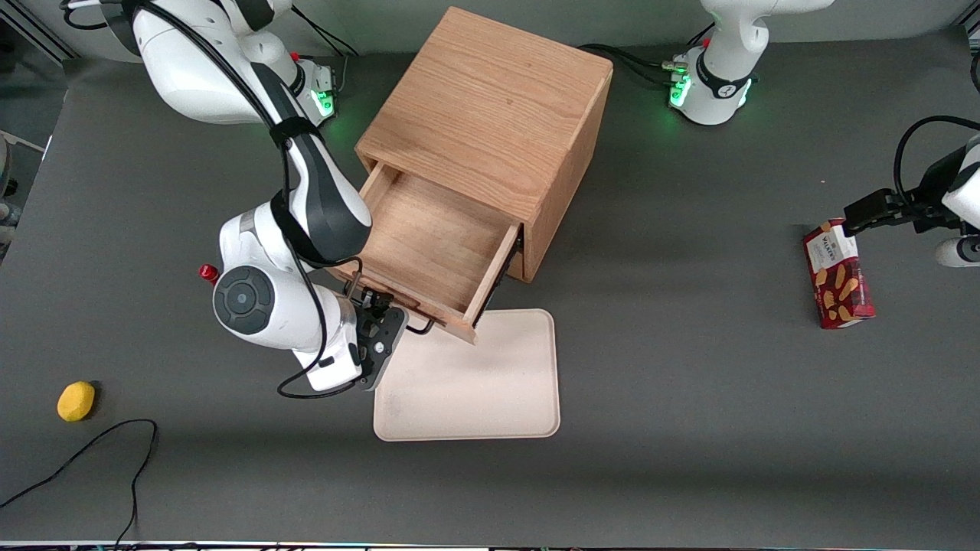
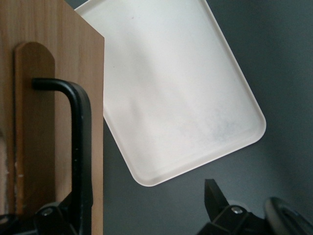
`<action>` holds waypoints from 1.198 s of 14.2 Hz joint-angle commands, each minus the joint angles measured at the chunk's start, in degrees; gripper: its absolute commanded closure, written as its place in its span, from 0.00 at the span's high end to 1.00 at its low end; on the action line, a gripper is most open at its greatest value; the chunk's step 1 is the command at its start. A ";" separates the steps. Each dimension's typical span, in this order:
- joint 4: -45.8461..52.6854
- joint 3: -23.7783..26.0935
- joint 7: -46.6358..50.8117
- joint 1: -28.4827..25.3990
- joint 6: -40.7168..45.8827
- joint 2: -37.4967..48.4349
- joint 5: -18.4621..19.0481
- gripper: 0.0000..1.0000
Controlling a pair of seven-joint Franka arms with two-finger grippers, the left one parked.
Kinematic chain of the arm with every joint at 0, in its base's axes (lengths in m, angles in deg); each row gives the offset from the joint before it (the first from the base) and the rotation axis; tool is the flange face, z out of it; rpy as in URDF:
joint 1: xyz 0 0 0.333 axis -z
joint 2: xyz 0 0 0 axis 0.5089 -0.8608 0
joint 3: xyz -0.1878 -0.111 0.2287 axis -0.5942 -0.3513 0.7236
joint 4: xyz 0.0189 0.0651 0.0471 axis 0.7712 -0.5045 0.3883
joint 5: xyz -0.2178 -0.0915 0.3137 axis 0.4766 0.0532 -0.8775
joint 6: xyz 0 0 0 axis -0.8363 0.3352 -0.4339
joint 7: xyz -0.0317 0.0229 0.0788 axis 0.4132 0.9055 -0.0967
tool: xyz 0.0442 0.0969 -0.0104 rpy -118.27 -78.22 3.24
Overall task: Open upper drawer
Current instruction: 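Pull the handle outward with the right gripper, sliding the drawer open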
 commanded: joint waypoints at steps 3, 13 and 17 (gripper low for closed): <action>3.81 0.43 -2.85 1.96 0.74 -2.50 -1.24 1.00; 7.14 0.43 -4.61 3.72 0.57 -4.87 -1.24 1.00; 7.42 0.52 -5.75 4.78 0.48 -5.32 -1.24 1.00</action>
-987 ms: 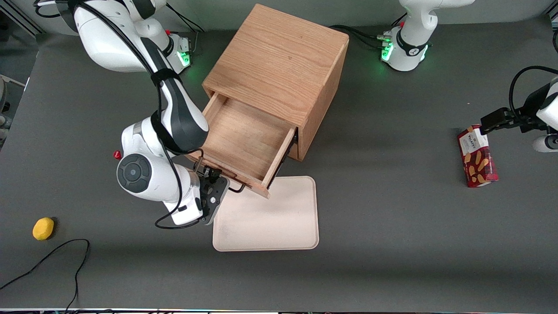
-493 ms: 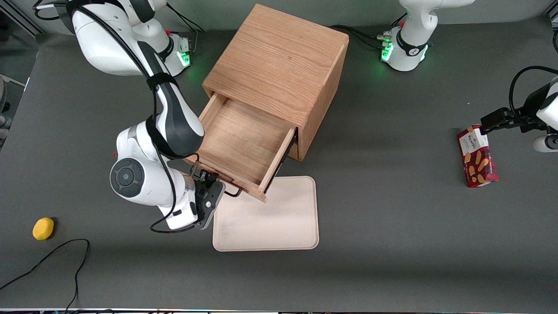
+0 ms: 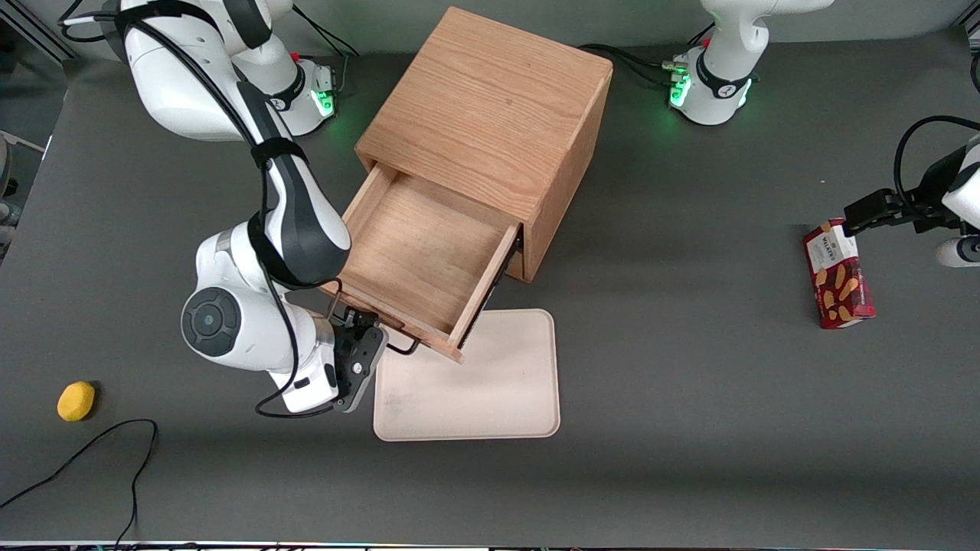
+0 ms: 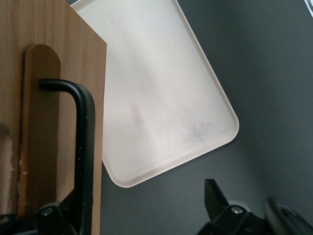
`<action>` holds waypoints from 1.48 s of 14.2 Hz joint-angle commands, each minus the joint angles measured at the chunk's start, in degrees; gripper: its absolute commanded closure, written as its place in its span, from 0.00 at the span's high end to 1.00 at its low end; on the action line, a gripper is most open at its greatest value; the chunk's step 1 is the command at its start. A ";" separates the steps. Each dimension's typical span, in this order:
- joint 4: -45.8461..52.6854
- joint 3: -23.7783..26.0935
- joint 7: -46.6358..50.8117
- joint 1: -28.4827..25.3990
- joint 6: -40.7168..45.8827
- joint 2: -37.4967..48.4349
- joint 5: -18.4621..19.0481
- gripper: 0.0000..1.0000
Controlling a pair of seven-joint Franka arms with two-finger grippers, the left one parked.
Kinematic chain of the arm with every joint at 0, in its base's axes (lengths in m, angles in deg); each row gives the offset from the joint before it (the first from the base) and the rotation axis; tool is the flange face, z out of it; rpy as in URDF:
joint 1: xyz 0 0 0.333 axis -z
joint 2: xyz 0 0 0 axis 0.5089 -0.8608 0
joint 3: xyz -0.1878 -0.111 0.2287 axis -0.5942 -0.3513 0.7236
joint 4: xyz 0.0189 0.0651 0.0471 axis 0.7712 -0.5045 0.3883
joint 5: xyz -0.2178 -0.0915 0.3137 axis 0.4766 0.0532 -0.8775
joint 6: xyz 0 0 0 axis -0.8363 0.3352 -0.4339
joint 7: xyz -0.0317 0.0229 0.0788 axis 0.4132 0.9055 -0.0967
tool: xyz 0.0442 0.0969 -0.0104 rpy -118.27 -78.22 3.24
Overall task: Open upper drawer
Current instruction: 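Keep pulling the drawer further out with the right gripper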
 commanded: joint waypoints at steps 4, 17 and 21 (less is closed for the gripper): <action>2.80 0.06 -3.18 1.53 0.46 -2.15 -0.42 1.00; 2.88 0.85 -3.54 2.50 1.51 -1.45 -0.42 1.00; 4.90 1.11 -3.18 2.59 5.73 0.65 -0.42 1.00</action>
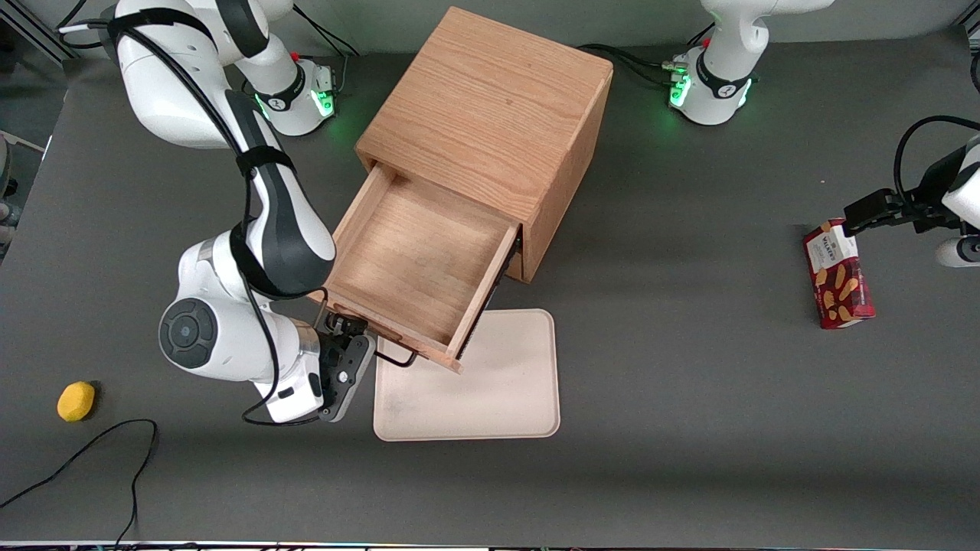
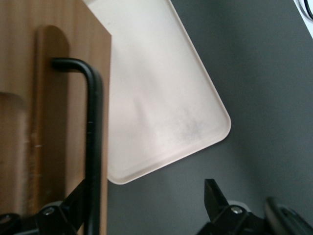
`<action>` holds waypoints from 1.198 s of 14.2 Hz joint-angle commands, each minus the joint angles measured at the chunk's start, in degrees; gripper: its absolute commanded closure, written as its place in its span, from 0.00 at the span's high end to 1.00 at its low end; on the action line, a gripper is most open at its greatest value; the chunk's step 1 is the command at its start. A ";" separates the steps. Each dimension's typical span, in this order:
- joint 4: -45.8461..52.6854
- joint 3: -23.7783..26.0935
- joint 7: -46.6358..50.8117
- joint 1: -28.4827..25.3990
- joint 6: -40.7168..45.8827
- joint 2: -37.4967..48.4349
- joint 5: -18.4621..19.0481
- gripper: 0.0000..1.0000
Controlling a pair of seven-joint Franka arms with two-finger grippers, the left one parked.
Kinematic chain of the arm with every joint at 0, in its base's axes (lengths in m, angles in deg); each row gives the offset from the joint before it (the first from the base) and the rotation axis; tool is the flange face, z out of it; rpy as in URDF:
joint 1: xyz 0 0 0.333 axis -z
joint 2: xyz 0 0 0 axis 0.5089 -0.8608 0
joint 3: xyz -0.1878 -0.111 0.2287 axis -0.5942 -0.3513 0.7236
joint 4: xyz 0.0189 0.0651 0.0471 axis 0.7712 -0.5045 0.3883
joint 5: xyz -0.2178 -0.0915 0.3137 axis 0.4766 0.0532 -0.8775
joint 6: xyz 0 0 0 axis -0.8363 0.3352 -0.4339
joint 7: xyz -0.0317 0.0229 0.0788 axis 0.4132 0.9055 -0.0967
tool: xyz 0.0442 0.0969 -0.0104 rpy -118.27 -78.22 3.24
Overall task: Open upper drawer
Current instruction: 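Keep pulling the drawer further out with the right gripper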
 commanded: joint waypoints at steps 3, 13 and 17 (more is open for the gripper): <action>1.65 0.65 -1.44 0.86 5.74 4.29 0.03 1.00; 1.83 -0.14 5.24 0.77 15.41 14.14 0.38 1.00; 1.83 -0.40 10.85 0.95 20.24 18.35 0.99 1.00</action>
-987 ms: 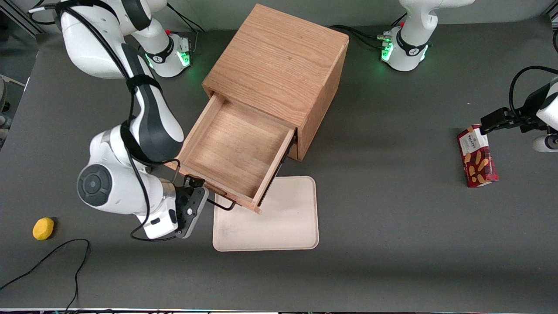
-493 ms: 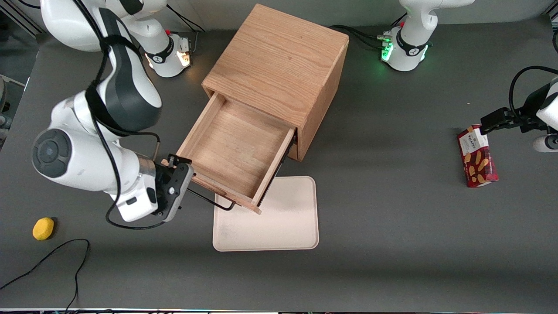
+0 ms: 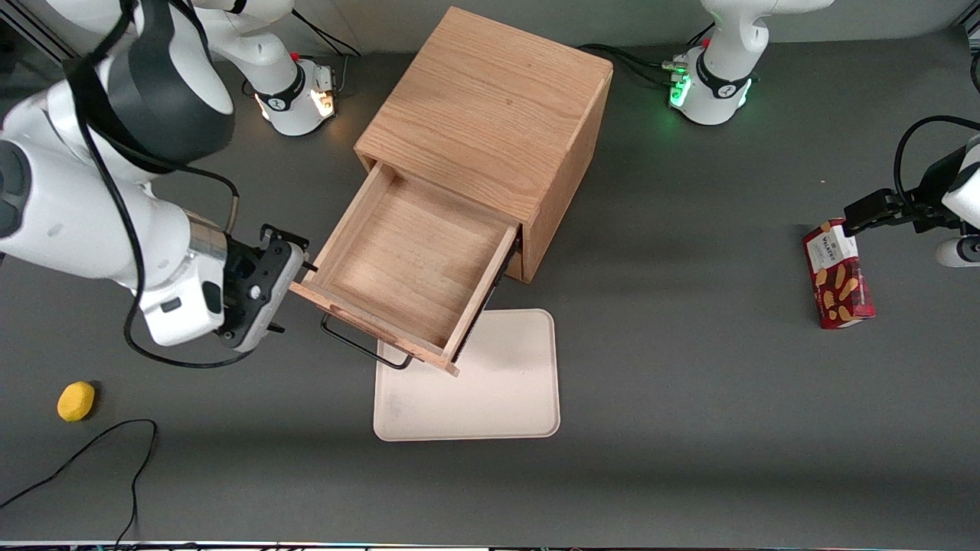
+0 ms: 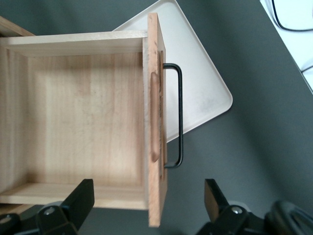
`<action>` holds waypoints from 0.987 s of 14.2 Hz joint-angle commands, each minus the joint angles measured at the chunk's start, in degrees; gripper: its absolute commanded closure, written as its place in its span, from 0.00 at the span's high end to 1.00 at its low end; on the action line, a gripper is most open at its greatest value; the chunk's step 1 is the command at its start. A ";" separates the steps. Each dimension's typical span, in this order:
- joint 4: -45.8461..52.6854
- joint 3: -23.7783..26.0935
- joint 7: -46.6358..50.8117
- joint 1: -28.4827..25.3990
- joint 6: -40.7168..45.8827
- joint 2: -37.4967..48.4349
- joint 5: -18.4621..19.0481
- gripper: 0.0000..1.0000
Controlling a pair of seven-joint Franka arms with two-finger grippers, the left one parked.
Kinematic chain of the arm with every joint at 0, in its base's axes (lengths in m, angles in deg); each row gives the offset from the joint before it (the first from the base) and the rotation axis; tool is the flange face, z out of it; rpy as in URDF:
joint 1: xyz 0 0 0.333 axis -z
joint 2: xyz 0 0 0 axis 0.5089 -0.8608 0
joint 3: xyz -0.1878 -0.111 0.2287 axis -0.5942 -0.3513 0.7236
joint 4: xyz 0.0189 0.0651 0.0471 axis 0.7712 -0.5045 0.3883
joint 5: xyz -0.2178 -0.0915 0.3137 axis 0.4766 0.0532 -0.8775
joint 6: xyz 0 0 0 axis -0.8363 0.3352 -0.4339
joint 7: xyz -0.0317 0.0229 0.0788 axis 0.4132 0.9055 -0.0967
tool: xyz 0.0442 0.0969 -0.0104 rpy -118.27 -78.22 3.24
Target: Open upper drawer
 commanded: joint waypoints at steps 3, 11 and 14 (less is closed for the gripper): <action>-0.53 -1.73 11.46 0.22 5.75 7.08 0.89 1.00; -15.28 -3.76 37.13 3.29 6.12 24.75 5.45 1.00; -21.25 -3.67 41.98 7.06 3.66 29.15 7.74 1.00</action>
